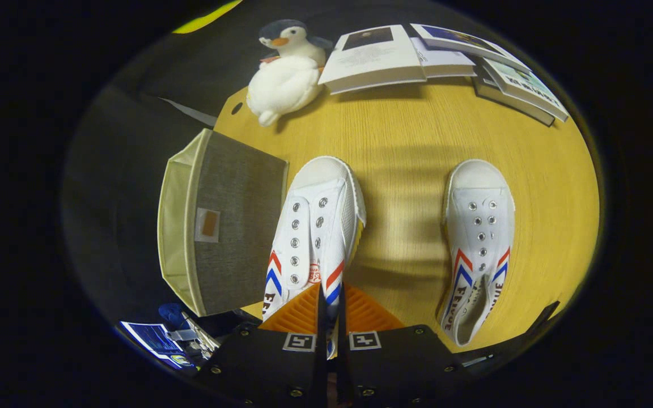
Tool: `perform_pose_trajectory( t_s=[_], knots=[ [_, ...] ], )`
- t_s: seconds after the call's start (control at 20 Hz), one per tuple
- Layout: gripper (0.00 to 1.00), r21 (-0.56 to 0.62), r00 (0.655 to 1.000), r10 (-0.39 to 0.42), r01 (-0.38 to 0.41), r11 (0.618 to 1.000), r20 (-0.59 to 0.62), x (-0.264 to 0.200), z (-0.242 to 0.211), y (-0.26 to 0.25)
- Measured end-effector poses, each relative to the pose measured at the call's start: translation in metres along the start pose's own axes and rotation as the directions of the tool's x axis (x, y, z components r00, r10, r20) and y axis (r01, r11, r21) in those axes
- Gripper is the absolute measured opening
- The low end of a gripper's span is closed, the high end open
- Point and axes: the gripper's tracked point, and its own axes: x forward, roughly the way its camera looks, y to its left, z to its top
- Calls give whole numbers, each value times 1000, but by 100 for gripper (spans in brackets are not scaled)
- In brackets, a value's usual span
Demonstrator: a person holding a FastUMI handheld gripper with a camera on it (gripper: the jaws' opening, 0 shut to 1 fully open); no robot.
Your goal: Open the storage box then place both shoes into the box .Put the left shoe in first, then the right shoe, with the right side of both shoes facing outward in a uniform manner.
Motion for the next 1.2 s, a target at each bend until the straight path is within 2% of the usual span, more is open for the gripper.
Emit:
perform_pose_trajectory(
  t_s=[0.15,0.35,0.45,0.65,0.8,1.05,1.2],
  knots=[
    [7,-43,998,26,-24,999,51,-35,15,30],
    [7,-105,987,127,-117,988,98,-69,33,95],
    [7,-137,980,172,-157,978,100,-76,36,128],
    [7,-224,977,199,-177,958,80,-56,46,188],
    [7,-240,985,168,-156,958,31,-19,46,215],
    [7,-307,1000,25,-30,951,-18,44,38,227],
    [7,-305,999,0,-16,952,-51,65,31,240]
  ],
)
